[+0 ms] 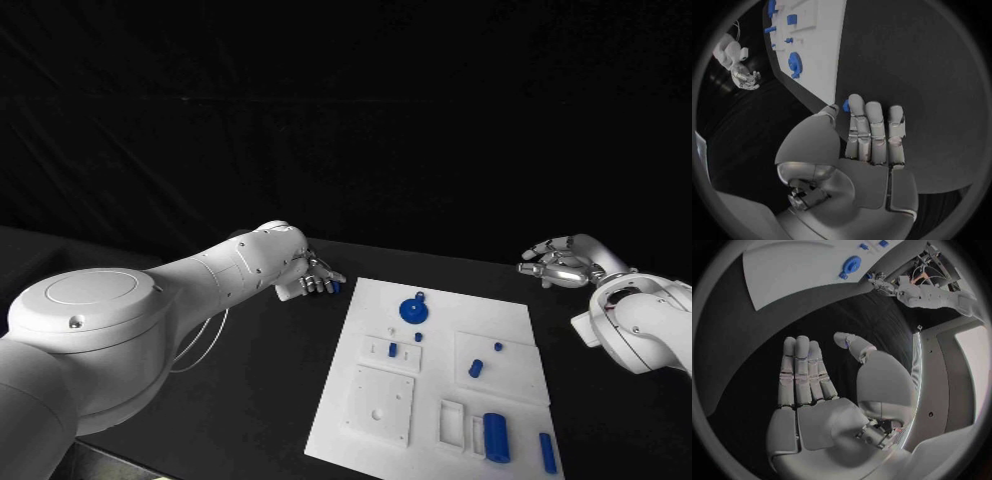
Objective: Assemble the parts on the task board
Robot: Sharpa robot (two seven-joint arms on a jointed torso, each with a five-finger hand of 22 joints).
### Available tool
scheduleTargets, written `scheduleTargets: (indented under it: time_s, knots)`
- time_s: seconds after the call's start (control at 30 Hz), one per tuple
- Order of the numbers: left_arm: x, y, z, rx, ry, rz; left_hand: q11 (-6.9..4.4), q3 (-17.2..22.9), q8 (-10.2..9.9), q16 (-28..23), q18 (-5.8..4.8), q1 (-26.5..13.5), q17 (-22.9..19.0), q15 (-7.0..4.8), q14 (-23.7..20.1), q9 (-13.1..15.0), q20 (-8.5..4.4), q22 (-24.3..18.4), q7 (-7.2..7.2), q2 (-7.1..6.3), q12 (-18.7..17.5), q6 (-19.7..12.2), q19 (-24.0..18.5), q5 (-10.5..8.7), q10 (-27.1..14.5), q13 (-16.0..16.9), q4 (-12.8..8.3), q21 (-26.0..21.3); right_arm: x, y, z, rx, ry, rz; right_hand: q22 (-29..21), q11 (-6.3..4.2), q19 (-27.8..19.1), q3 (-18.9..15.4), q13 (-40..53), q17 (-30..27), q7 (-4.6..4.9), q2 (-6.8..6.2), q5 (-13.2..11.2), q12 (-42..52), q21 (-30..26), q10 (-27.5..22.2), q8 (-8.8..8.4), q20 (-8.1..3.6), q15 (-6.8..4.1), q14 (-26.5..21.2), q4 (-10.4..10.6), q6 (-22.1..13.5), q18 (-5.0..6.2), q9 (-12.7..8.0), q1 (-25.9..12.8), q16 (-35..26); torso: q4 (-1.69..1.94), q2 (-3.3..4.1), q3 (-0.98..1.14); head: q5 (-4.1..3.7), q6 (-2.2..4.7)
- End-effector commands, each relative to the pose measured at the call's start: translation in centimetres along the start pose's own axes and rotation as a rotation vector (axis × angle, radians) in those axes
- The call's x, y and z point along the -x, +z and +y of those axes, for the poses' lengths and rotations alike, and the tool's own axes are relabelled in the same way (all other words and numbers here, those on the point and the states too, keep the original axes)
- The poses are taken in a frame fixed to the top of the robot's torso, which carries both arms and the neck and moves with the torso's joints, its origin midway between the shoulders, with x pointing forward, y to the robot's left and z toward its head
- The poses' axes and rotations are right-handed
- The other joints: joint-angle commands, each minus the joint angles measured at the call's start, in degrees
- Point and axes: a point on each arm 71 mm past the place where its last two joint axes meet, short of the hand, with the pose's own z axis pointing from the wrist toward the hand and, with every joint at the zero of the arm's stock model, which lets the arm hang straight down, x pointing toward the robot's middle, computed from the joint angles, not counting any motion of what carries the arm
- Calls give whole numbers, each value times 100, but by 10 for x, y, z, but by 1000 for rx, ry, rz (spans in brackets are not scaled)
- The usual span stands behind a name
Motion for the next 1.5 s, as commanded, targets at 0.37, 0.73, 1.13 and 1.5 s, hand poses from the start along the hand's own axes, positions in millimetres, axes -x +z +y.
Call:
scheduleTargets:
  time_s: [0.37,0.73,1.13,1.5]
  knots:
    - [-1,1,1,-7,-14,26,-4,9,24,31,29,134,-4,-34,10,16,-890,22,8,163,24,22,20,-27,29,0,-11,17,-1,-1,2,15,-5,10,140,3,3,2,-15,-3,43,44,35,37,-15,-48,-6,19,6,-41,-44,-6,42,-8,10,-19,11,-1,0,-4,-66]
    - [-2,4,5,3,-25,19,4,-16,14,25,22,205,-10,-31,-6,18,-887,30,17,232,21,-3,7,-81,10,-3,-7,11,-1,-2,2,15,-5,10,140,3,3,1,-16,-4,43,44,35,38,-15,-48,-6,20,6,-41,-43,-7,42,-8,8,-19,1,4,0,16,-139]
    - [-4,4,5,0,-24,34,9,-90,10,29,20,430,-17,-31,-14,28,-889,49,23,290,30,-26,0,-153,-3,-4,-32,2,-1,-2,3,17,-4,13,140,3,3,0,-20,-4,43,43,36,40,-15,-49,-5,20,7,-41,-44,-7,42,-9,6,-19,10,-7,-5,3,-191]
    - [-6,5,6,4,-28,41,33,-198,-22,28,-9,1283,-32,-11,-52,35,-867,80,49,490,36,-87,-33,-93,-46,-10,-243,-34,-1,-2,3,17,-4,13,140,3,3,0,-23,-4,43,44,37,42,-14,-49,-5,21,7,-41,-43,-7,42,-9,4,-19,8,-10,1,12,-210]
